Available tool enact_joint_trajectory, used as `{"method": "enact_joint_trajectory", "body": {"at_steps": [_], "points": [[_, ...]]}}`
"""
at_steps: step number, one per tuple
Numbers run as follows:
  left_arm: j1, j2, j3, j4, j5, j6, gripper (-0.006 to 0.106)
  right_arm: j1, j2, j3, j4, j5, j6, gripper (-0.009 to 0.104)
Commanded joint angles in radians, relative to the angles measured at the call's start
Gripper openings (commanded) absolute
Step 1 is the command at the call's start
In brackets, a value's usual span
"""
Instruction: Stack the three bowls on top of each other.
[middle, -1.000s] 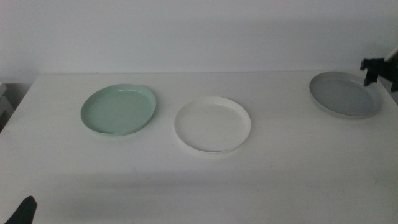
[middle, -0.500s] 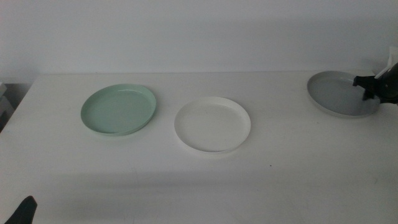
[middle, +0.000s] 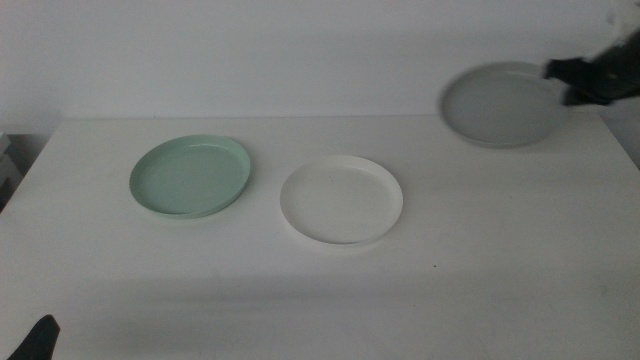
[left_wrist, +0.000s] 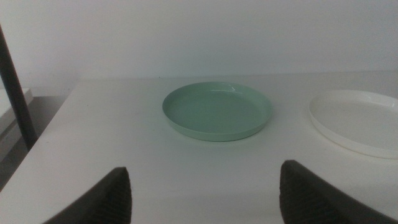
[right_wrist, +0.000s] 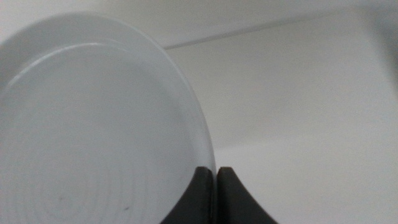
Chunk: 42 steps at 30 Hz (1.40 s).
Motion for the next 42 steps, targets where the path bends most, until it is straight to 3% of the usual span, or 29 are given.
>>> {"method": "enact_joint_trajectory", "body": {"at_steps": [1,8,14,29,37,42], "points": [[0.001,-0.014,-0.005,-0.008,-0.079,-0.005,0.079,0.080,-0.117,0.034,0.037,-0.070,-0.025,-0.001],[0.001,-0.014,-0.005,-0.008,-0.079,-0.006,0.079,0.337,-0.106,0.068,0.027,-0.110,-0.020,-0.001],[0.001,-0.014,-0.005,-0.008,-0.079,-0.006,0.079,0.453,-0.031,0.068,0.028,-0.187,0.005,-0.001],[0.001,-0.014,-0.005,-0.008,-0.079,-0.006,0.079,0.482,0.037,0.068,0.020,-0.201,0.023,-0.001],[0.001,-0.014,-0.005,-0.008,-0.079,-0.006,0.079,0.479,0.037,0.068,-0.046,-0.151,0.044,-0.001],[0.001,-0.014,-0.005,-0.008,-0.079,-0.006,0.079,0.479,0.037,0.068,-0.082,-0.150,0.075,0.006]]}}
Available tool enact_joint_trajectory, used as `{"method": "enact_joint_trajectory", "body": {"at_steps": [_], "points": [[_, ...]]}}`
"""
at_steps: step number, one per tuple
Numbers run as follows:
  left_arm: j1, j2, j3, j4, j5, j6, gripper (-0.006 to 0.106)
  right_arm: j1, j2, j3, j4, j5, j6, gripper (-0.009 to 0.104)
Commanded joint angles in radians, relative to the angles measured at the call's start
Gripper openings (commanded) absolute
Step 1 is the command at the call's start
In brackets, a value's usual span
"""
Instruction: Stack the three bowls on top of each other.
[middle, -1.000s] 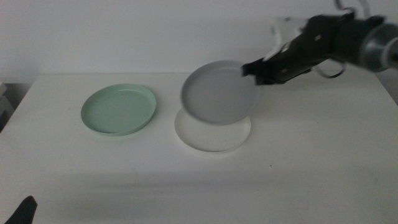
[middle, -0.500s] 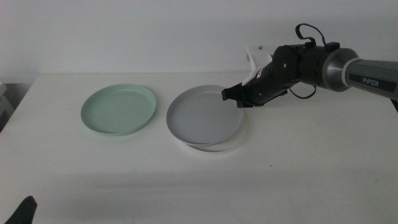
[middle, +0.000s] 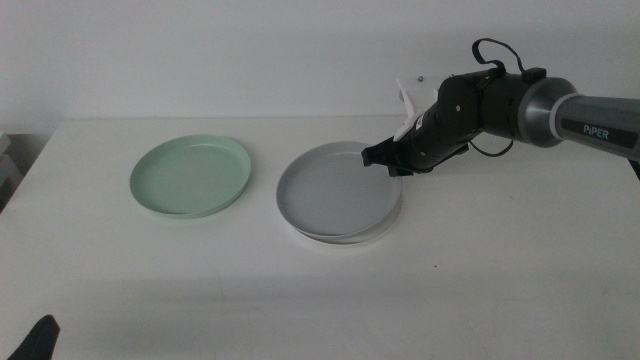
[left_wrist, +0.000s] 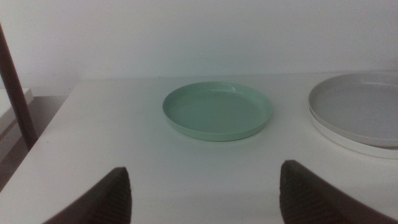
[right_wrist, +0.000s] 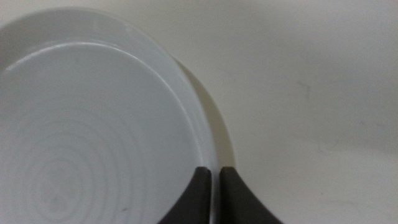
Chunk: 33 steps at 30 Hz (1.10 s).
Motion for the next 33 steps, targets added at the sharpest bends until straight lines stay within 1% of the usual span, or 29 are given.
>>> {"method": "enact_joint_trajectory", "body": {"at_steps": [1,5,9,12,16,19,22,25,30,33], "points": [[0.001,-0.014,-0.005,-0.008,-0.079,-0.006,0.079,-0.006,-0.066,-0.020,-0.023,-0.035,0.005,0.010],[0.001,-0.014,-0.005,-0.008,-0.079,-0.006,0.079,-0.006,-0.070,-0.023,-0.022,-0.031,0.005,0.026],[0.001,-0.014,-0.005,-0.008,-0.079,-0.006,0.079,-0.012,-0.135,-0.023,-0.002,0.008,0.005,0.049],[0.001,-0.014,-0.005,-0.008,-0.079,-0.006,0.079,-0.024,-0.241,-0.023,0.004,0.068,-0.004,0.058],[0.001,-0.014,-0.005,-0.008,-0.079,-0.006,0.079,-0.033,-0.406,-0.010,-0.010,0.217,-0.062,0.058],[0.001,-0.014,-0.005,-0.008,-0.079,-0.006,0.079,-0.027,-0.527,0.043,-0.003,0.258,-0.075,0.058],[0.001,-0.014,-0.005,-0.008,-0.079,-0.006,0.079,-0.017,-0.653,0.135,0.030,0.245,-0.114,0.058],[0.001,-0.014,-0.005,-0.008,-0.079,-0.006,0.079,0.012,-0.772,0.237,0.071,0.206,-0.214,0.057],[0.001,-0.014,-0.005,-0.008,-0.079,-0.006,0.079,0.031,-0.903,0.385,0.173,0.096,-0.323,0.055],[0.001,-0.014,-0.005,-0.008,-0.079,-0.006,0.079,0.031,-0.944,0.434,0.196,0.055,-0.344,0.054]]}}
